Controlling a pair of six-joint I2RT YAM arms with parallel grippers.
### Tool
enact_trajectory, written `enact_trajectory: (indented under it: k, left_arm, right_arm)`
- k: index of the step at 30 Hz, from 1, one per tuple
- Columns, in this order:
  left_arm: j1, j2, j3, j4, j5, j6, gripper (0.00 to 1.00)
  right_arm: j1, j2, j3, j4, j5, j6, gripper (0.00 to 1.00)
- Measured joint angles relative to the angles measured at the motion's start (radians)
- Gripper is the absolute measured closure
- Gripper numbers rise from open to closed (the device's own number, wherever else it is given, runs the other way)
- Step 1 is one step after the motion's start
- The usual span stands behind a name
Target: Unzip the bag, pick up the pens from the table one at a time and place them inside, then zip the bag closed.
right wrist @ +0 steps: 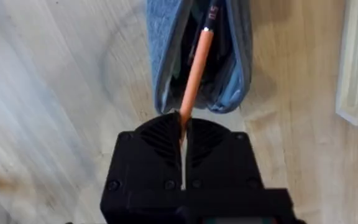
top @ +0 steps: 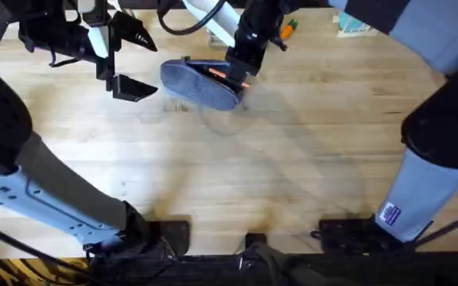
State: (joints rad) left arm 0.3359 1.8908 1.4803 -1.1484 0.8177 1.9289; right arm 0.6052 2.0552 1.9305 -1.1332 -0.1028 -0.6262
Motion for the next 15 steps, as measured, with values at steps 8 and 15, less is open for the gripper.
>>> enact_trajectory:
  k: [8,15]
  left_arm:
    - [0.000,0.000,0.000,-0.003,0.002,-0.019,0.007]
    - [0.000,0.000,0.000,-0.002,0.002,-0.023,0.008]
  right_arm:
    - [0.000,0.060,0.000,0.144,-0.006,-0.003,0.971]
    - [0.003,0.114,-0.001,0.256,-0.026,-0.003,0.969]
